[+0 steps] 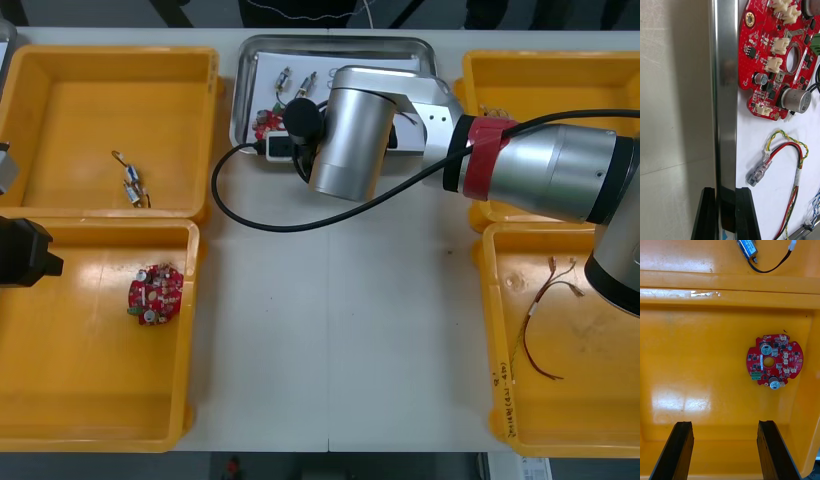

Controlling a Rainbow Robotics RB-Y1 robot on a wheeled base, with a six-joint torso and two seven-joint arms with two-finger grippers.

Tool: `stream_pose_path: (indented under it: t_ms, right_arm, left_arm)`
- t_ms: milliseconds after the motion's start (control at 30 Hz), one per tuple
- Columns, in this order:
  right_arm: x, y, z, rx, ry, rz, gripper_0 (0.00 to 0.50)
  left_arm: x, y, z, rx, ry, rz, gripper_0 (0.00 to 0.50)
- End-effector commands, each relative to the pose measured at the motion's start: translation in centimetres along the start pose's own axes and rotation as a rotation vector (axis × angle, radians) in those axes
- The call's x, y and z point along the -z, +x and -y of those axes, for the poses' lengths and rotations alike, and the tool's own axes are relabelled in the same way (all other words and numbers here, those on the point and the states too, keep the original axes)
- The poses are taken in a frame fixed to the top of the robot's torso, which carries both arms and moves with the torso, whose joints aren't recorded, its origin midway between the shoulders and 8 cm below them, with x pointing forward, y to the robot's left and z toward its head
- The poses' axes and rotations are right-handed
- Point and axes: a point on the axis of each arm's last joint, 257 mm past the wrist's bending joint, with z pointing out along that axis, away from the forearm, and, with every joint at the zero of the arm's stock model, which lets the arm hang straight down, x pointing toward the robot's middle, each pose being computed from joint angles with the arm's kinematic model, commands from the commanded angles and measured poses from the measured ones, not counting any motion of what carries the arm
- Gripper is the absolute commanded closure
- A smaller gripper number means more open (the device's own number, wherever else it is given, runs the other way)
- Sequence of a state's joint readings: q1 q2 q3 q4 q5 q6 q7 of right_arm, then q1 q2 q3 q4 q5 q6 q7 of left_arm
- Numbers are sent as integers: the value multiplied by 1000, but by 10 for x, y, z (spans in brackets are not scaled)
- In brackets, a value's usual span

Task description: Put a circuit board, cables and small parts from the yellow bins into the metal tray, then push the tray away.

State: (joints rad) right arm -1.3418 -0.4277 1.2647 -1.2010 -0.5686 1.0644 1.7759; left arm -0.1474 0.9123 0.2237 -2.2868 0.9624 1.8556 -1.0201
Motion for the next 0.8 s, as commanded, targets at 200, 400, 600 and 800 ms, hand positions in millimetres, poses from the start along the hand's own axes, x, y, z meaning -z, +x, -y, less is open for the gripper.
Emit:
stream_pose_path:
  t_ms: [200, 400, 600, 800]
  right_arm:
    - [10, -23, 31, 61, 58, 40, 495]
    - [10, -22, 31, 60, 56, 39, 0]
    - [15, -23, 31, 49, 51, 31, 0]
    - [31, -27, 18, 18, 6, 16, 0]
  left_arm:
    - [12, -5, -11, -112, -36, 28, 0]
    - [12, -5, -11, -112, -36, 28, 0]
    - [12, -5, -11, -112, -36, 28, 0]
    - [12, -5, -11, -112, -36, 28, 0]
